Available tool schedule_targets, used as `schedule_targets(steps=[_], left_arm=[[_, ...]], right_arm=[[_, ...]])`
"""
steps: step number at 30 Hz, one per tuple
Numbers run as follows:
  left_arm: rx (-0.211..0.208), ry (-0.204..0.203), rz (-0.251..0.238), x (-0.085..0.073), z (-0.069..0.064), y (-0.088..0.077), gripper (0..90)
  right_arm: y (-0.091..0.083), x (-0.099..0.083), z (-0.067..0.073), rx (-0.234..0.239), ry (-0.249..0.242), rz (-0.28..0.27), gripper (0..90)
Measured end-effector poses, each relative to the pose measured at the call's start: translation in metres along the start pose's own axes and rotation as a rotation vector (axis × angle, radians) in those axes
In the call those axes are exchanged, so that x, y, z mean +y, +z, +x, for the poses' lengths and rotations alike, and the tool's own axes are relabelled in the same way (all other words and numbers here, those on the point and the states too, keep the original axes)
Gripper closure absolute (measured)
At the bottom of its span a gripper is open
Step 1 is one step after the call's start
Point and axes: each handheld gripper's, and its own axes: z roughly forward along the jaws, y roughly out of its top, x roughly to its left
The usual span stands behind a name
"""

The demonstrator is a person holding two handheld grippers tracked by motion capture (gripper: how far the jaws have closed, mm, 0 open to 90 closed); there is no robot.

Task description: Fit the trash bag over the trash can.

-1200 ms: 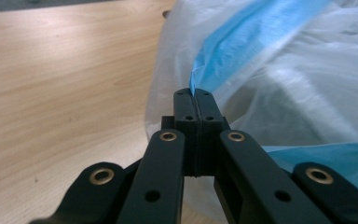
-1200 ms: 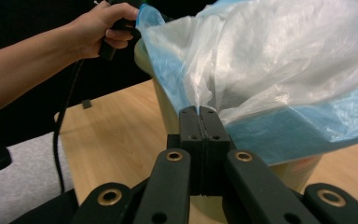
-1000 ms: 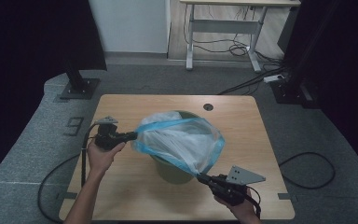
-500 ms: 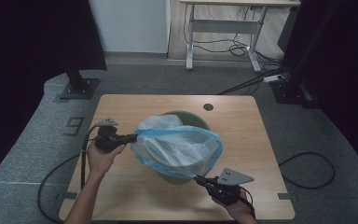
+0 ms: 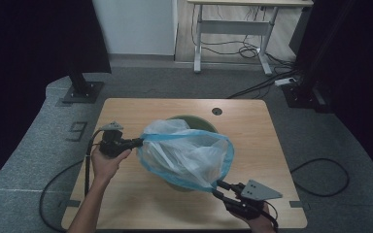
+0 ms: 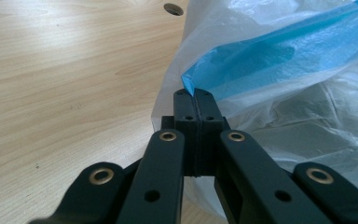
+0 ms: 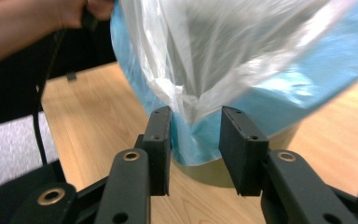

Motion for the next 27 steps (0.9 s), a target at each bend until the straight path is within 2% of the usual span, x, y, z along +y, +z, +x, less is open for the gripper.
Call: schedule_targets(steps=[6,11,13,17,20,24,27], left_arm=[[-0.006,0.004,-0.01,-0.001,-0.003,0.0,89.6],[-0.007,0.005,-0.012,0.001,-0.004,0.0,89.6],[-0.006,0.006,-0.011,0.002,-0.004,0.0,89.6],[-0.004,0.007,-0.015,0.003,-0.003,-0.001,89.6],[-0.004,0.007,-0.016,0.004,-0.002,0.0,89.6],[-0.003,0.007,-0.019,0.005,-0.001,0.0,89.6],[0.001,0.007,-0.023,0.007,0.001,0.0,89.7]], right_arm=[[-0.032,0.022,-0.007,-0.06,-0.003,-0.063,56.4],[-0.038,0.042,-0.021,-0.145,0.008,-0.081,54.4],[-0.033,0.054,-0.03,-0.175,0.023,-0.079,53.3],[-0.022,0.07,-0.045,-0.201,0.026,-0.079,51.0],[-0.008,0.081,-0.058,-0.204,0.028,-0.067,50.6],[0.015,0.091,-0.063,-0.207,0.018,-0.03,51.7],[0.03,0.094,-0.064,-0.245,0.009,-0.022,67.1]])
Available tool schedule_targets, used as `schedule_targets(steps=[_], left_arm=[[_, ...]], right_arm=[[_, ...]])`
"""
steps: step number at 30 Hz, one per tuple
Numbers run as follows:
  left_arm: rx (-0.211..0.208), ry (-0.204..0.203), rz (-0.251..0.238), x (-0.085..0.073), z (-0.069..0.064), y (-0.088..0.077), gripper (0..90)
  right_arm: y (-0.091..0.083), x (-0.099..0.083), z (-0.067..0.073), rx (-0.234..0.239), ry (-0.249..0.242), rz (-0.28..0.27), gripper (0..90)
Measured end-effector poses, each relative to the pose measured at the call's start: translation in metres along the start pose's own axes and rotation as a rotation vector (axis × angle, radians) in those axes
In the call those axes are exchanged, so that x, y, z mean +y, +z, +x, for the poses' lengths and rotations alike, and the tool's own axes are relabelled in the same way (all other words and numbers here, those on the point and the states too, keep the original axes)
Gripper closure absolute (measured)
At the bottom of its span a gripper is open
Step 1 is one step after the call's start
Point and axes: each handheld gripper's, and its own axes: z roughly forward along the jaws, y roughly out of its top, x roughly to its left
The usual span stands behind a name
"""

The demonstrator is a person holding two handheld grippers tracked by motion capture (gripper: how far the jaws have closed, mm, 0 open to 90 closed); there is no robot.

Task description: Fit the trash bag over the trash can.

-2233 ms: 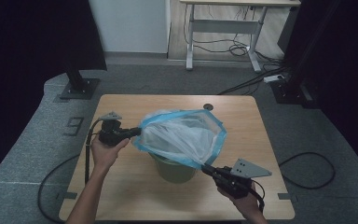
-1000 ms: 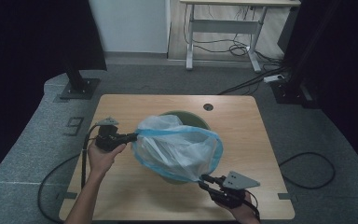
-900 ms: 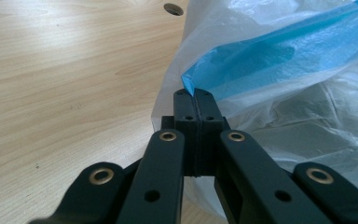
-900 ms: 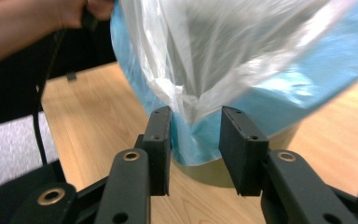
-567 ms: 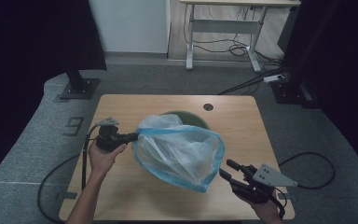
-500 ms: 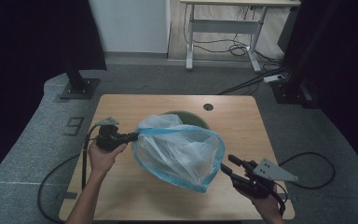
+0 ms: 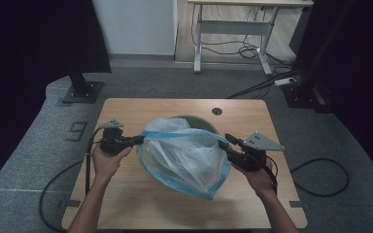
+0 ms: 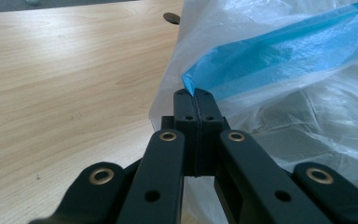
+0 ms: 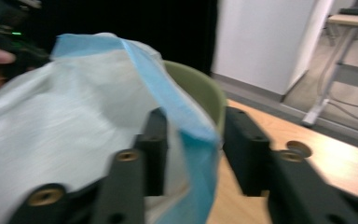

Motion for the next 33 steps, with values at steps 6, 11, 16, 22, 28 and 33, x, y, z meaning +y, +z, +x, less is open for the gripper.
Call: schedule_targets(steps=[6,11,16,22,28,33], left_arm=[[0.014,-0.014,-0.017,0.003,0.006,0.002,89.7],[0.035,-0.019,-0.016,0.007,0.012,0.007,89.7],[0.055,-0.012,-0.012,0.011,0.013,0.012,89.8],[0.072,-0.017,0.004,0.013,0.018,0.021,89.7],[0.061,-0.029,0.027,0.013,0.022,0.03,89.7],[0.05,-0.032,0.062,0.011,0.023,0.04,89.6]], right_arm=[[0.023,0.006,-0.017,-0.046,0.042,0.003,88.6],[0.04,0.005,-0.032,-0.037,0.124,-0.012,88.5],[0.056,0.002,-0.045,-0.06,0.176,0.004,88.5],[0.075,-0.006,-0.057,-0.093,0.188,0.06,88.5],[0.096,-0.025,-0.06,-0.083,0.239,0.116,88.5],[0.111,-0.032,-0.055,-0.06,0.262,0.156,88.5]])
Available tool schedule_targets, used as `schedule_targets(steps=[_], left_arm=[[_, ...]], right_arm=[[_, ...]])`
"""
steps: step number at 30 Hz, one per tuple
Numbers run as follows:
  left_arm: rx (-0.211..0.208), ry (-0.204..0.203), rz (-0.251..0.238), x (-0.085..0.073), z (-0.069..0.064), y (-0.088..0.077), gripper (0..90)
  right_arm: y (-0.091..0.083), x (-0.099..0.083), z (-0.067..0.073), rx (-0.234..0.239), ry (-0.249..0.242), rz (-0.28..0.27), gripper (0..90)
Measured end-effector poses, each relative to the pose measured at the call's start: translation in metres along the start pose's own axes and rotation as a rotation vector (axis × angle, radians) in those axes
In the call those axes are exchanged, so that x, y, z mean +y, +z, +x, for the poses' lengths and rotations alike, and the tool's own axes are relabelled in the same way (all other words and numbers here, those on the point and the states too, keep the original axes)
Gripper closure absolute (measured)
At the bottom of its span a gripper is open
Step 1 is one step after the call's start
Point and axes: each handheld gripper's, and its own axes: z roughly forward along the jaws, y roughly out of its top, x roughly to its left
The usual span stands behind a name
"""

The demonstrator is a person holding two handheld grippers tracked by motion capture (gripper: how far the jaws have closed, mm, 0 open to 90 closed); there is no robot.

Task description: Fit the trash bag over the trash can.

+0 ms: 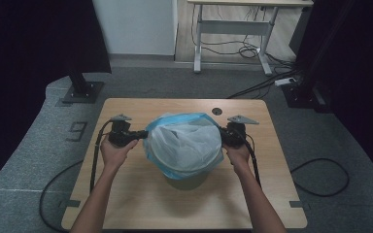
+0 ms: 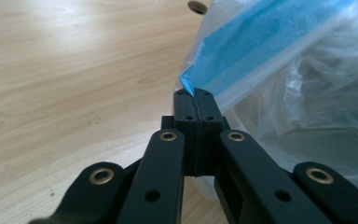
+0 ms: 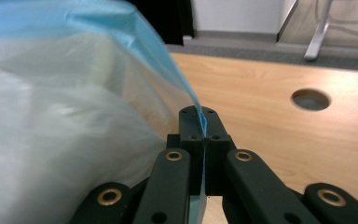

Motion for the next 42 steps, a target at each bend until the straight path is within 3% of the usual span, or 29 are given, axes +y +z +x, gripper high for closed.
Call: schedule_targets(steps=[6,11,16,23,26,27,29,31,33,38,42], left_arm=[[-0.017,-0.022,0.046,0.0,0.002,0.014,89.6],[-0.021,-0.012,0.075,-0.002,-0.001,0.024,89.6],[-0.012,0.0,0.111,-0.004,-0.003,0.025,89.6],[-0.016,-0.009,0.12,-0.018,-0.001,0.023,89.6],[-0.018,-0.004,0.119,-0.021,-0.001,0.02,89.6],[-0.017,-0.005,0.115,-0.022,-0.001,0.018,89.6],[-0.018,-0.006,0.109,-0.022,-0.001,0.017,89.5],[-0.017,-0.003,0.106,-0.022,-0.001,0.015,89.4],[-0.016,-0.001,0.1,-0.022,-0.001,0.014,89.2],[-0.018,0.001,0.08,-0.022,-0.002,0.011,89.1],[-0.021,0.002,0.052,-0.023,-0.004,0.006,89.1]], right_arm=[[0.01,-0.005,-0.001,0.017,0.055,0.06,88.6],[0.014,-0.009,0.002,0.008,0.047,0.102,88.6],[0.019,-0.02,0.002,-0.01,0.036,0.15,88.7],[0.019,-0.037,-0.004,-0.017,0.057,0.215,88.6],[0.013,-0.043,-0.006,-0.024,0.051,0.214,88.5],[0.01,-0.044,-0.008,-0.03,0.057,0.209,87.8],[-0.005,-0.042,-0.013,-0.046,0.091,0.122,74.3],[-0.017,-0.04,-0.016,-0.058,0.1,0.063,71.5],[-0.035,-0.038,-0.019,-0.05,0.092,0.007,67.8],[-0.074,-0.037,-0.012,-0.014,0.041,-0.055,58.4],[-0.101,-0.043,0.002,0.095,-0.003,-0.069,52.4]])
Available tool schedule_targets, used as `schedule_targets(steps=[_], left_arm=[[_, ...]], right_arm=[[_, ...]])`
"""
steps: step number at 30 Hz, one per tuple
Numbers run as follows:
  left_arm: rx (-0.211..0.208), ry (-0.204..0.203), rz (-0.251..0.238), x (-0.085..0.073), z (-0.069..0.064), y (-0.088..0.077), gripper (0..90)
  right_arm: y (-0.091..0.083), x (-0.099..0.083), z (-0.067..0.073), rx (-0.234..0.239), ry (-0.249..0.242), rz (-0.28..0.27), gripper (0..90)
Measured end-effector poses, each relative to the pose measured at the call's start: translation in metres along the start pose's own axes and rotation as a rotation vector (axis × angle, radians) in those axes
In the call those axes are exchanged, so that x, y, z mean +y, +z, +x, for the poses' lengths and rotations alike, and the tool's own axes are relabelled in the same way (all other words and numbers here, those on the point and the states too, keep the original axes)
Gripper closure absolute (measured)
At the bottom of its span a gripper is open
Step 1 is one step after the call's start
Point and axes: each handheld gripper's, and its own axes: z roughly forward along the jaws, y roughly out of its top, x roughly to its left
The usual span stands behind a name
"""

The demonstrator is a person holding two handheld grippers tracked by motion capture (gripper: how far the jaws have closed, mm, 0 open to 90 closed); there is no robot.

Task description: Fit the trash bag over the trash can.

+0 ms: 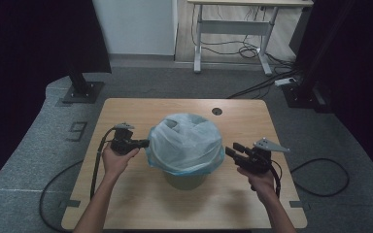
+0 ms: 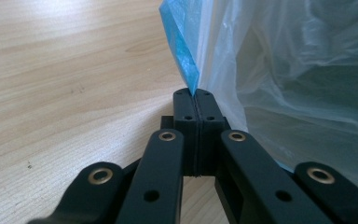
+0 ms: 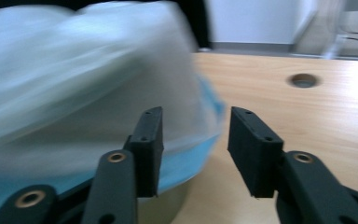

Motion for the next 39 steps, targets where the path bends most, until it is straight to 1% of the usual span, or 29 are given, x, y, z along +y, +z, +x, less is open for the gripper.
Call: schedule_targets(steps=[2,3,4,6,9,11,13,15,16,17,20,21,23,24,25,26,28,29,30,31,32,34,35,37,38,39], left_arm=[[0.0,0.002,-0.006,0.0,-0.001,-0.002,89.2],[0.0,0.001,-0.009,0.0,-0.001,-0.003,89.1],[-0.002,0.0,-0.012,0.0,-0.001,-0.003,89.1],[-0.002,-0.002,-0.014,0.0,-0.001,-0.004,89.1],[-0.001,-0.002,-0.016,0.001,-0.002,-0.006,89.1],[-0.001,-0.003,-0.018,0.002,-0.003,-0.007,89.1],[-0.002,0.0,-0.021,0.003,-0.004,-0.008,89.1],[-0.001,0.004,-0.021,0.003,-0.006,-0.008,89.1],[0.0,0.007,-0.02,0.004,-0.006,-0.009,89.1],[0.0,0.007,-0.02,0.004,-0.006,-0.009,89.1],[0.001,0.004,-0.018,0.004,-0.006,-0.008,89.1],[0.002,0.006,-0.017,0.004,-0.007,-0.008,89.1],[0.0,0.008,-0.015,0.004,-0.008,-0.007,89.1],[0.001,0.009,-0.013,0.004,-0.008,-0.006,89.1],[-0.001,0.01,-0.014,0.004,-0.009,-0.005,89.1],[-0.002,0.011,-0.012,0.004,-0.009,-0.005,89.1],[-0.002,0.014,-0.009,0.004,-0.01,-0.004,89.1],[0.0,0.018,-0.004,0.003,-0.011,-0.003,89.1],[0.0,0.02,0.0,0.003,-0.012,-0.002,89.1],[0.0,0.025,0.004,0.002,-0.012,-0.001,89.1],[0.0,0.026,0.006,0.002,-0.013,0.0,89.1],[0.0,0.024,0.008,0.001,-0.013,0.0,89.1],[-0.001,0.024,0.009,0.001,-0.013,0.0,89.1],[-0.003,0.022,0.006,0.0,-0.013,0.0,89.0],[-0.004,0.024,0.006,-0.001,-0.013,0.0,89.0],[-0.003,0.027,0.01,-0.001,-0.014,0.0,89.0]], right_arm=[[-0.007,-0.005,0.01,0.06,-0.021,0.007,48.8],[-0.009,-0.007,0.013,0.084,-0.031,0.005,47.5],[-0.012,-0.01,0.019,0.122,-0.044,0.003,45.7],[-0.017,-0.012,0.029,0.175,-0.073,-0.004,41.5],[-0.02,-0.012,0.045,0.212,-0.132,-0.023,36.2],[-0.018,-0.01,0.052,0.23,-0.172,-0.031,33.6],[-0.015,-0.009,0.056,0.245,-0.182,-0.029,33.0],[-0.012,-0.009,0.061,0.24,-0.198,-0.02,33.2],[-0.011,-0.01,0.063,0.236,-0.206,-0.017,34.8],[-0.011,-0.012,0.065,0.221,-0.218,-0.022,37.1],[-0.011,-0.016,0.07,0.159,-0.239,-0.028,50.8],[-0.011,-0.018,0.071,0.151,-0.246,-0.032,53.6],[-0.01,-0.02,0.075,0.119,-0.256,-0.028,56.8],[-0.008,-0.023,0.078,0.106,-0.262,-0.035,62.1],[-0.007,-0.024,0.079,0.103,-0.264,-0.039,64.4],[-0.006,-0.026,0.08,0.084,-0.265,-0.043,69.7],[-0.005,-0.027,0.081,0.077,-0.251,-0.05,80.2],[-0.005,-0.028,0.082,0.075,-0.25,-0.054,83.8],[-0.006,-0.029,0.082,0.069,-0.261,-0.062,87.5],[-0.006,-0.031,0.083,0.064,-0.279,-0.071,88.3],[-0.006,-0.033,0.083,0.06,-0.287,-0.075,88.8],[-0.005,-0.037,0.081,0.071,-0.277,-0.068,89.0],[-0.003,-0.041,0.08,0.073,-0.274,-0.056,89.1],[0.001,-0.051,0.077,0.082,-0.272,-0.012,89.1],[0.004,-0.059,0.076,0.088,-0.272,0.013,89.1],[0.005,-0.064,0.076,0.089,-0.275,0.026,89.1]])
